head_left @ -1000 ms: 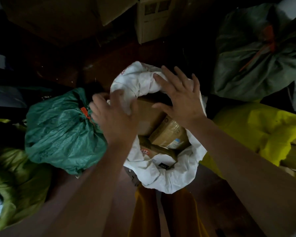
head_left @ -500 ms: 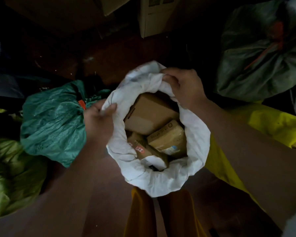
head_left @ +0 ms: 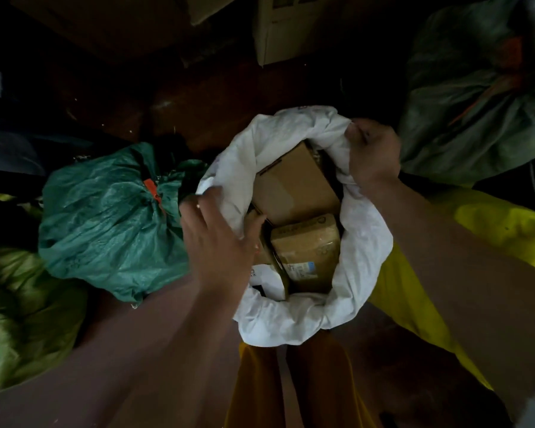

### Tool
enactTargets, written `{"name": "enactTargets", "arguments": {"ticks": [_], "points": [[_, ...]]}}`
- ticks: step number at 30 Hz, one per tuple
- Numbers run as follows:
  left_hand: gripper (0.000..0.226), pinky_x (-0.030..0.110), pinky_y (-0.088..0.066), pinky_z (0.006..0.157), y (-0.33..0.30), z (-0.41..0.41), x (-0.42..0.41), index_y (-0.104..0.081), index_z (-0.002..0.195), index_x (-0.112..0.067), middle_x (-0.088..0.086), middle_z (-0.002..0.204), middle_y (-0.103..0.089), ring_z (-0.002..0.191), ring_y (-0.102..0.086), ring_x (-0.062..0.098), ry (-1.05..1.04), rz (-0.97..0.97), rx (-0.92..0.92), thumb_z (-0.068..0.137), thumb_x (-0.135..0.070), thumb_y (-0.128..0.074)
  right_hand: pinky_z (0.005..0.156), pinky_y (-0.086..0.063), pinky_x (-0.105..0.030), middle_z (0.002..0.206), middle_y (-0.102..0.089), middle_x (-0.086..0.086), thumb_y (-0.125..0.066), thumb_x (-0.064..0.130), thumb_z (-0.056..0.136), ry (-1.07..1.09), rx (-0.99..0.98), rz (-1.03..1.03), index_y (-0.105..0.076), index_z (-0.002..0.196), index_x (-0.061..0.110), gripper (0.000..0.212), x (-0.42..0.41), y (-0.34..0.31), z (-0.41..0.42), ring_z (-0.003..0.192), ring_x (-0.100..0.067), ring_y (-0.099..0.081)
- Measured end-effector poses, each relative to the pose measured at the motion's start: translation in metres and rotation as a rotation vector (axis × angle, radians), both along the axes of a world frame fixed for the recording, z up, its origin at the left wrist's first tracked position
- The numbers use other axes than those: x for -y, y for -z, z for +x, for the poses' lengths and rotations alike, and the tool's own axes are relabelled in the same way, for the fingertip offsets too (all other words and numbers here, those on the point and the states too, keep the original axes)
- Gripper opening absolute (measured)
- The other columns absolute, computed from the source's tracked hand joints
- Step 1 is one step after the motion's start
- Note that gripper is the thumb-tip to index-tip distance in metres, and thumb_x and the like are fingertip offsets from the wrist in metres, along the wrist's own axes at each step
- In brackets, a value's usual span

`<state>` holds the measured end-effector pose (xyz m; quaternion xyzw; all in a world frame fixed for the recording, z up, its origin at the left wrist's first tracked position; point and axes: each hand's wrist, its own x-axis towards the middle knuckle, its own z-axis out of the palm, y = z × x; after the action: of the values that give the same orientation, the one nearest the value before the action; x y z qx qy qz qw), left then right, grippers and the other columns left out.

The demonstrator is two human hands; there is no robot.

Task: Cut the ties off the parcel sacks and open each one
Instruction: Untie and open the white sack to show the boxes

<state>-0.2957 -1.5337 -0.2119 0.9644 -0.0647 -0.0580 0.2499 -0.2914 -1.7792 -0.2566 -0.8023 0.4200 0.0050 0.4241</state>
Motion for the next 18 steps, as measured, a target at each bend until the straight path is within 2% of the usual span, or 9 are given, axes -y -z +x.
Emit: {"name": "enactTargets", "arguments": {"ticks": [2,4,5,7,10,12,14,16,18], "points": [[0.053,0.008,-0.033,0.085,0.006,-0.008,-0.004,-0.045,0.126,-0.012,0.010,0.123,-0.047,0.105,-0.038,0.000,-0.066,-0.094,-0.073,0.084,-0.029,-0.072,0.078,-0.044,-0.024,0.098,-0.066,0.001,-0.049,0.025,0.100,-0.013,0.000,0.011,-0.069,0.108,0.014,0.025,0.001,0.001,0.000,0.100,-0.019,-0.063],[0.035,-0.004,-0.030,0.077,0.010,0.004,-0.007,-0.054,0.120,-0.009,0.003,0.112,-0.058,0.097,-0.044,-0.005,-0.154,-0.197,-0.107,0.088,-0.017,-0.066,0.081,-0.044,-0.024,0.103,-0.067,-0.002,-0.049,0.024,0.100,-0.001,0.000,-0.001,-0.069,0.111,0.013,0.025,0.002,0.003,0.000,0.102,-0.018,-0.062],[0.024,-0.001,-0.034,0.073,0.011,0.015,-0.009,-0.060,0.111,-0.008,-0.003,0.100,-0.062,0.088,-0.051,-0.002,-0.193,-0.243,-0.118,0.087,-0.012,-0.065,0.081,-0.044,-0.022,0.107,-0.068,-0.004,-0.048,0.023,0.101,0.020,0.002,-0.018,-0.068,0.114,0.013,0.026,0.003,0.003,0.000,0.104,-0.017,-0.062],[0.007,0.014,-0.045,0.066,0.011,0.042,-0.017,-0.066,0.091,-0.014,-0.014,0.078,-0.064,0.071,-0.058,0.000,-0.240,-0.396,-0.256,0.086,-0.009,-0.064,0.077,-0.038,-0.017,0.112,-0.068,-0.006,-0.048,0.021,0.101,0.068,0.018,-0.069,-0.067,0.117,0.012,0.027,0.008,0.001,-0.001,0.101,-0.012,-0.059],[0.019,0.024,-0.053,0.067,0.004,0.072,-0.018,-0.069,0.082,-0.022,-0.012,0.075,-0.070,0.073,-0.064,0.006,-0.212,-0.634,-0.485,0.089,-0.006,-0.062,0.070,-0.034,-0.016,0.111,-0.069,-0.010,-0.047,0.018,0.100,0.136,0.008,-0.123,-0.068,0.115,0.011,0.027,0.016,-0.002,-0.005,0.097,-0.013,-0.058],[0.023,0.028,-0.051,0.070,0.003,0.079,-0.010,-0.066,0.079,-0.025,-0.006,0.077,-0.068,0.075,-0.062,0.010,-0.187,-0.597,-0.504,0.090,-0.005,-0.061,0.074,-0.037,-0.020,0.114,-0.067,-0.013,-0.045,0.016,0.100,0.130,-0.060,-0.162,-0.066,0.118,0.009,0.029,0.017,-0.003,-0.009,0.106,-0.023,-0.060],[0.025,0.027,-0.046,0.069,0.003,0.082,0.000,-0.061,0.074,-0.024,0.003,0.077,-0.061,0.074,-0.055,0.010,-0.158,-0.535,-0.485,0.089,-0.004,-0.060,0.085,-0.040,-0.030,0.126,-0.059,-0.014,-0.044,0.012,0.095,0.036,-0.137,-0.334,-0.058,0.129,0.012,0.037,0.011,-0.009,-0.008,0.118,-0.030,-0.053],[0.019,0.024,-0.045,0.067,0.004,0.085,0.009,-0.062,0.076,-0.017,0.004,0.076,-0.060,0.069,-0.054,0.005,-0.130,-0.529,-0.497,0.089,-0.004,-0.061,0.100,-0.040,-0.040,0.136,-0.053,-0.010,-0.053,0.009,0.086,-0.132,0.074,-0.490,-0.053,0.136,0.014,0.050,-0.006,-0.022,0.000,0.126,-0.031,-0.047],[0.005,0.028,-0.046,0.069,0.005,0.091,0.014,-0.065,0.085,-0.004,0.012,0.080,-0.063,0.074,-0.056,0.010,-0.108,-0.515,-0.507,0.089,-0.006,-0.062,0.107,-0.035,-0.049,0.142,-0.051,-0.008,-0.063,0.017,0.084,-0.459,0.334,-0.512,-0.051,0.139,0.016,0.056,-0.030,-0.030,0.013,0.135,-0.029,-0.043]]}}
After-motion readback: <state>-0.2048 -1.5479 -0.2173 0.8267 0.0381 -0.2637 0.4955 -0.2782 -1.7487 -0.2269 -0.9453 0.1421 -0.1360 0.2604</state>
